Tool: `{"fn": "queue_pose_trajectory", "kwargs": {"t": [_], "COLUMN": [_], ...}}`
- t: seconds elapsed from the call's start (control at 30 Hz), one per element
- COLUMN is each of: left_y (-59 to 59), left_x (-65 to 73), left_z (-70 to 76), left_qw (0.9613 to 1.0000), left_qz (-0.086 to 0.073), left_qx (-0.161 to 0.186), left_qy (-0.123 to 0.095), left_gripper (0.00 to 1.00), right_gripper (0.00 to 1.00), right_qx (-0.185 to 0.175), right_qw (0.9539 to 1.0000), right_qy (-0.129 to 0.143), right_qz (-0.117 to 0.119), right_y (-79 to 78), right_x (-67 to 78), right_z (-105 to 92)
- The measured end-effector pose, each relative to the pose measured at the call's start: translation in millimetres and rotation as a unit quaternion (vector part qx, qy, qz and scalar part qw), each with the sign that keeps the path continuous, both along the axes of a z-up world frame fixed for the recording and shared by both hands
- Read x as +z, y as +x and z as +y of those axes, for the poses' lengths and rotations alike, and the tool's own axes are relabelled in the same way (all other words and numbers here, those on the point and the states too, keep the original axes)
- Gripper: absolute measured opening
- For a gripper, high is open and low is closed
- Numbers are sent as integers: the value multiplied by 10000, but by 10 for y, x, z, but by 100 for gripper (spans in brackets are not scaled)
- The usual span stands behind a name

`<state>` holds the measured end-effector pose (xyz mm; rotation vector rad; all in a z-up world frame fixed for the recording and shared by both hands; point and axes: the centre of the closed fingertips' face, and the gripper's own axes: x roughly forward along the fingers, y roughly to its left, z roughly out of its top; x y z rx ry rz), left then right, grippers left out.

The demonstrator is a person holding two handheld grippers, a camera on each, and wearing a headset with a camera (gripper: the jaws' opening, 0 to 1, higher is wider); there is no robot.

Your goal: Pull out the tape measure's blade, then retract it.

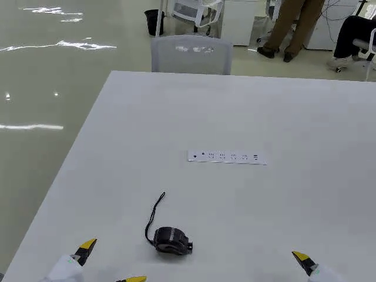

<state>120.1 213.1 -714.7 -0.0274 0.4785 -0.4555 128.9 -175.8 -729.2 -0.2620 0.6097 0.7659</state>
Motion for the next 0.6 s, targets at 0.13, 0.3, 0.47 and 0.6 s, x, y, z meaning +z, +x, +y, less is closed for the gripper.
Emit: {"fn": "queue_pose_trajectory", "kwargs": {"t": [0.13, 0.3, 0.47, 0.6], "left_y": [-103, -245, -384, -434], "left_x": [22, 122, 173, 202], "left_z": [81, 138, 200, 329], "left_qw": [9999, 10000, 9997, 9995], "left_qz": [33, -26, 2, -4], "left_qx": [37, 39, 178, 210], "left_qy": [115, 75, 162, 229], "left_gripper": [99, 99, 99, 99], "right_gripper": [100, 100, 100, 100], "right_qx": [-169, -297, -421, -548], "right_qw": [9998, 9995, 9989, 9980], "right_qy": [19, 66, 207, 303], "right_qz": [-54, -19, -47, -71], "right_y": [-68, -178, -294, -361], "right_x": [49, 73, 200, 244], "right_z": [-135, -341, -511, -609]}}
